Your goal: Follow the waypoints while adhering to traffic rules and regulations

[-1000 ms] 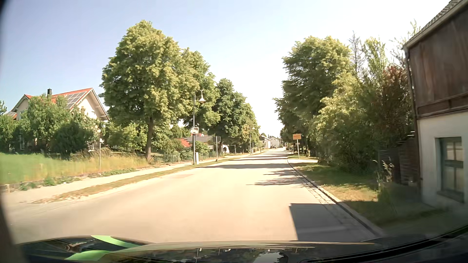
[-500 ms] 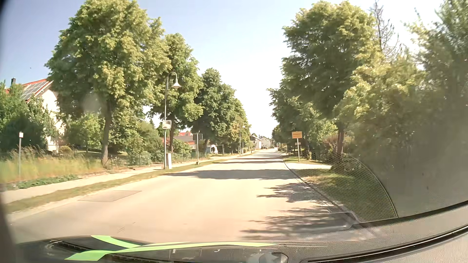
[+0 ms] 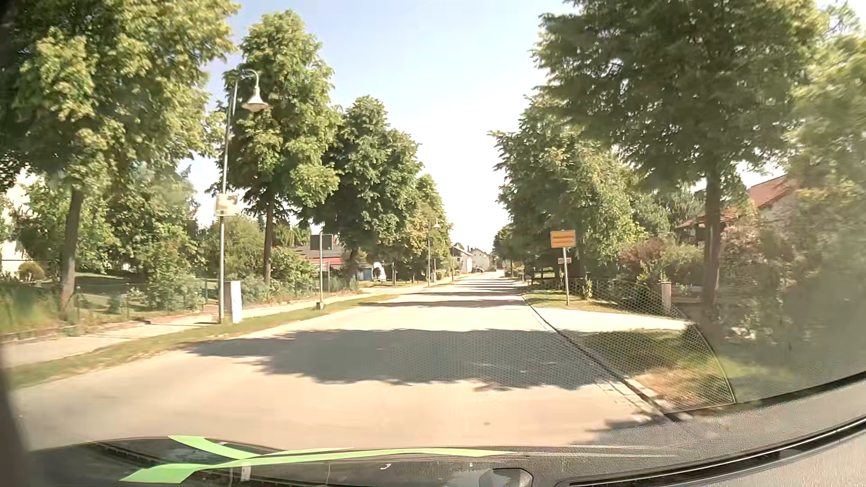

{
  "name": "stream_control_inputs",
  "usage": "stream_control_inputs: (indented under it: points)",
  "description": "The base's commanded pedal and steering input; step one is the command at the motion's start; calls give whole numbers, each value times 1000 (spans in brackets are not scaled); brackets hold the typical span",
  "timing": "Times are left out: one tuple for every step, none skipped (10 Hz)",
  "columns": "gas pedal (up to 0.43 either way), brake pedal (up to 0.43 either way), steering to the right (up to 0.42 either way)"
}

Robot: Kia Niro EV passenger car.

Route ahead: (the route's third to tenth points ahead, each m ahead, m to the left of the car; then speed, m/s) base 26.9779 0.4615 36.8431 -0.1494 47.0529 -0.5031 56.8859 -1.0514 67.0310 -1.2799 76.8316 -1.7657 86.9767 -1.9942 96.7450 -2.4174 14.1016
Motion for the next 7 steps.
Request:
stream_control_inputs:
  points:
    - [228, 0, 12]
    - [228, 0, 13]
    - [228, 0, 12]
    - [228, 0, 9]
    - [220, 0, 6]
    - [220, 0, 5]
    - [220, 0, 6]
